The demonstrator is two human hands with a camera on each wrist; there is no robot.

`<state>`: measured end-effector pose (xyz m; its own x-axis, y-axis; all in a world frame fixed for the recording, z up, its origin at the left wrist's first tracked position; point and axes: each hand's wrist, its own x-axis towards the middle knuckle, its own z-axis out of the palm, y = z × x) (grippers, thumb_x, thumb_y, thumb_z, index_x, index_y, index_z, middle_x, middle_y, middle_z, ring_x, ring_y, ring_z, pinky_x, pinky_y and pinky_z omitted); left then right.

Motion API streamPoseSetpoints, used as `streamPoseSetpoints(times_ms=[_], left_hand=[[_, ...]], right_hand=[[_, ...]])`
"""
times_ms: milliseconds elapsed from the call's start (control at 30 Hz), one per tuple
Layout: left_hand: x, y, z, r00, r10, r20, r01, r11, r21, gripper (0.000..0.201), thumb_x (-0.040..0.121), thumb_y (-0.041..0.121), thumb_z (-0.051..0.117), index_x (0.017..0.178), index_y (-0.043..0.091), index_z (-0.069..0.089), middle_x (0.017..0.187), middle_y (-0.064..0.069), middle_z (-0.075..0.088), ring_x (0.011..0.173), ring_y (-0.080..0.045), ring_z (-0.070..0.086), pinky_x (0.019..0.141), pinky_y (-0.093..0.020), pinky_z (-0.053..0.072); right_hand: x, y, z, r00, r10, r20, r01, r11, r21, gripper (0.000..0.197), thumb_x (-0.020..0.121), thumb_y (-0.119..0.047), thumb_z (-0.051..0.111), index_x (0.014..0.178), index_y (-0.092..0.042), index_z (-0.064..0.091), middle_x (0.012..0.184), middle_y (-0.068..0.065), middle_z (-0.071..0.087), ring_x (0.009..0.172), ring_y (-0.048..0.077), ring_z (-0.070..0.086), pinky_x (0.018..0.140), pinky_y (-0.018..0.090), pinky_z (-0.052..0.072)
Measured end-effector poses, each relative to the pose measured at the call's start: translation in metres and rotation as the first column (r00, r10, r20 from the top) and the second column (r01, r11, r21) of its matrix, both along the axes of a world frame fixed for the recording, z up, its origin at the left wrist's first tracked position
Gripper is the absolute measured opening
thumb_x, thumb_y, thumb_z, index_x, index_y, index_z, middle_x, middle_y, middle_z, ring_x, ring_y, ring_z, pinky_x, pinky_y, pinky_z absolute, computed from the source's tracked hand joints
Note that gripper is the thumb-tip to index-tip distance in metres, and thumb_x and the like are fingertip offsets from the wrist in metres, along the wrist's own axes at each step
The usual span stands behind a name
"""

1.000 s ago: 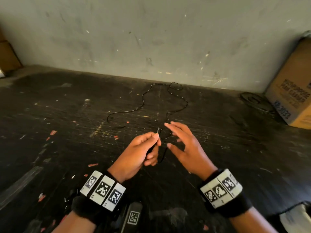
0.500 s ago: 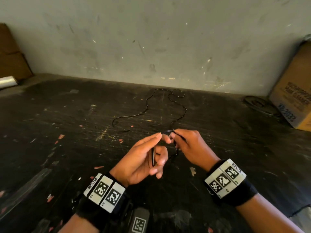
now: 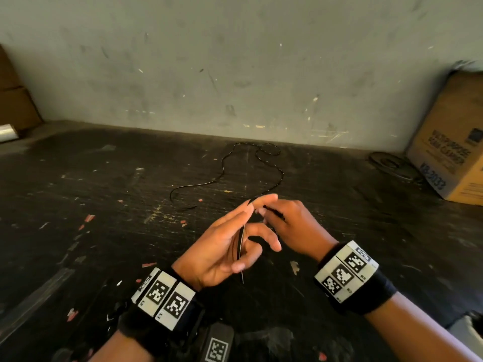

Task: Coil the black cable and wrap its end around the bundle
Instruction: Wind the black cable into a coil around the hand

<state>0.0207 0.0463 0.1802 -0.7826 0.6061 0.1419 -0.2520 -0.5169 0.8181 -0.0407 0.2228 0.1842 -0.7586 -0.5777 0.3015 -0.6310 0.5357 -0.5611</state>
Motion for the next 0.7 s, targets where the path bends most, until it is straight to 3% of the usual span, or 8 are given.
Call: streamPoseSetpoints(times_ms=[100,200,300,367,433,533,633,700], left_hand=[[0.002,-0.002,0.002,1.000,0.013,-0.002,-0.013,0.999,0.053,0.045,0.098,0.028,0.038,0.143,0.030,0.039,0.087,-0.018,0.068,0.032,-0.004,0.045,0.028,-0.014,0.021],[0.004,-0.001,0.005,0.999,0.044,-0.005,-0.043,0.992,0.115,0.048,0.097,0.028,0.038,0.144,0.039,0.033,0.106,-0.022,0.069,0.039,-0.010,0.057,0.025,-0.014,0.022],[0.000,0.000,0.007,0.997,0.070,0.031,-0.074,0.989,0.127,0.052,0.097,0.032,0.037,0.141,0.054,0.021,0.135,-0.021,0.056,0.073,-0.027,0.073,0.033,-0.022,0.050],[-0.003,0.000,0.005,0.989,0.140,0.049,-0.144,0.985,0.093,0.056,0.095,0.032,0.039,0.139,0.059,0.018,0.140,-0.017,0.053,0.096,-0.037,0.069,0.043,-0.032,0.058],[-0.006,-0.001,0.002,0.972,0.228,0.057,-0.231,0.972,0.048,0.057,0.094,0.031,0.039,0.137,0.063,0.019,0.142,-0.014,0.051,0.108,-0.043,0.063,0.048,-0.037,0.060],[-0.008,-0.001,-0.004,0.945,0.326,0.008,-0.326,0.945,-0.016,0.060,0.093,0.031,0.039,0.138,0.063,0.015,0.146,-0.012,0.046,0.111,-0.040,0.062,0.055,-0.039,0.061],[-0.010,-0.001,-0.007,0.916,0.400,-0.032,-0.401,0.914,-0.053,0.060,0.094,0.033,0.037,0.140,0.062,0.011,0.148,-0.012,0.041,0.111,-0.035,0.064,0.072,-0.049,0.059],[-0.010,0.000,-0.007,0.908,0.412,-0.072,-0.417,0.905,-0.083,0.060,0.092,0.035,0.039,0.138,0.063,0.012,0.150,-0.011,0.040,0.112,-0.033,0.064,0.079,-0.054,0.056]], right_hand=[[0.007,-0.006,-0.013,0.998,0.042,0.043,-0.041,0.999,-0.021,0.012,0.094,-0.016,0.051,0.097,-0.020,0.062,0.089,0.000,0.068,0.078,0.010,0.066,0.071,0.036,0.057],[0.019,-0.013,-0.025,0.988,0.051,0.148,-0.051,0.999,0.000,0.016,0.094,-0.017,0.049,0.105,-0.018,0.061,0.100,0.002,0.069,0.092,0.013,0.066,0.082,0.039,0.056],[0.036,-0.018,-0.024,0.973,0.083,0.215,-0.084,0.996,-0.005,0.016,0.094,-0.012,0.049,0.104,-0.013,0.062,0.095,0.005,0.068,0.081,0.009,0.065,0.076,0.032,0.055],[0.048,-0.020,-0.019,0.959,0.126,0.255,-0.132,0.991,0.005,0.016,0.095,-0.014,0.050,0.106,-0.018,0.060,0.089,-0.005,0.064,0.078,0.004,0.062,0.073,0.021,0.053],[0.058,-0.020,-0.014,0.942,0.129,0.311,-0.160,0.984,0.077,0.014,0.096,-0.021,0.048,0.103,-0.018,0.060,0.081,-0.010,0.061,0.071,-0.002,0.060,0.069,0.017,0.051],[0.065,-0.019,-0.007,0.924,0.122,0.362,-0.199,0.962,0.185,0.018,0.096,-0.025,0.048,0.102,-0.014,0.062,0.084,-0.001,0.068,0.073,0.006,0.065,0.074,0.027,0.056],[0.070,-0.016,-0.001,0.916,0.139,0.375,-0.251,0.929,0.270,0.022,0.096,-0.024,0.049,0.112,-0.013,0.059,0.094,0.007,0.071,0.084,0.015,0.068,0.081,0.036,0.056],[0.073,-0.016,0.002,0.933,0.135,0.332,-0.254,0.902,0.348,0.019,0.096,-0.025,0.048,0.107,-0.014,0.059,0.093,0.007,0.069,0.084,0.017,0.066,0.079,0.038,0.055]])
